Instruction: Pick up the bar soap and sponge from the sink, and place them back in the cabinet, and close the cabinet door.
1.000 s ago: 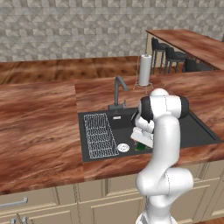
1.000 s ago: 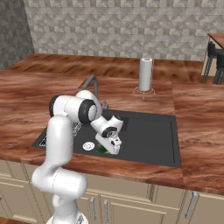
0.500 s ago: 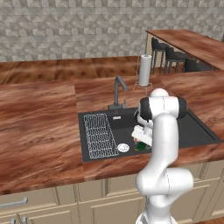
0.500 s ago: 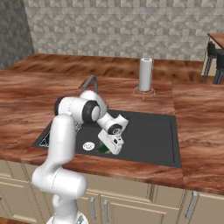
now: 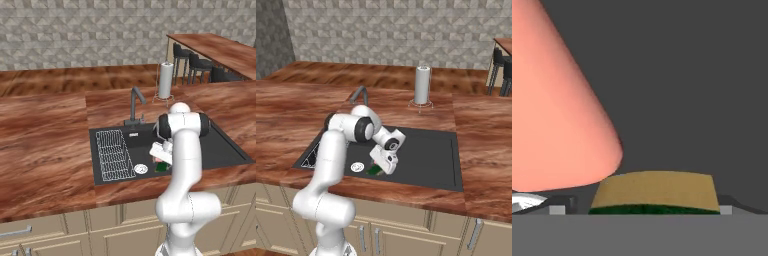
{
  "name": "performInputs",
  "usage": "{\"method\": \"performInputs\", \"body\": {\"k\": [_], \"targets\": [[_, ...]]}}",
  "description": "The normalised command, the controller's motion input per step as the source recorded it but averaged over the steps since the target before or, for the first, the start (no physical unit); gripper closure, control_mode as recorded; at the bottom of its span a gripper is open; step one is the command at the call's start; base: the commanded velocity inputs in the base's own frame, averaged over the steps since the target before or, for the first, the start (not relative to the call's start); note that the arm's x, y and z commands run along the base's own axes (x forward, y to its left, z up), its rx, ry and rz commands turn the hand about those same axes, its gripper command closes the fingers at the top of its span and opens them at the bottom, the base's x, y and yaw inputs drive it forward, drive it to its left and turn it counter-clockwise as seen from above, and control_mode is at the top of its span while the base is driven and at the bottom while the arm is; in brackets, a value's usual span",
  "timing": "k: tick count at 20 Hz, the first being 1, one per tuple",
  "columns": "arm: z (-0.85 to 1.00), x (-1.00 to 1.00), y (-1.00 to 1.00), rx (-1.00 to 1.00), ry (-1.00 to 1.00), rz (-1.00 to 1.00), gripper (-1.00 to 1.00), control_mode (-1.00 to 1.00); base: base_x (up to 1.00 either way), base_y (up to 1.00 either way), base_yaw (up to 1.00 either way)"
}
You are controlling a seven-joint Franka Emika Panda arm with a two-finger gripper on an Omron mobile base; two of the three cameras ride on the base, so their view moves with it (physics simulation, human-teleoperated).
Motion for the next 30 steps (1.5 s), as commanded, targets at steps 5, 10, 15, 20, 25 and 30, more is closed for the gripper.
{"method": "performInputs", "body": {"k": [5, 10, 15, 20, 25, 30], "targets": [[-0.94, -0.10, 0.23, -0.22, -0.20, 0.00, -1.00, -1.00, 0.00, 0.00, 0.00], [-0.61, -0.79, 0.06, -0.13, -0.31, 0.04, -1.00, -1.00, 0.00, 0.00, 0.00], [-0.46, -1.00, 0.00, -0.01, -0.43, 0.07, -1.00, -1.00, 0.00, 0.00, 0.00], [-0.50, -0.68, 0.01, 0.00, -0.40, 0.02, 1.00, -1.00, 0.00, 0.00, 0.00], [-0.39, -0.10, 0.08, -0.01, -0.17, 0.03, 1.00, -1.00, 0.00, 0.00, 0.00], [0.05, 0.00, 0.04, -0.01, 0.01, 0.00, 1.00, -1.00, 0.00, 0.00, 0.00]]}}
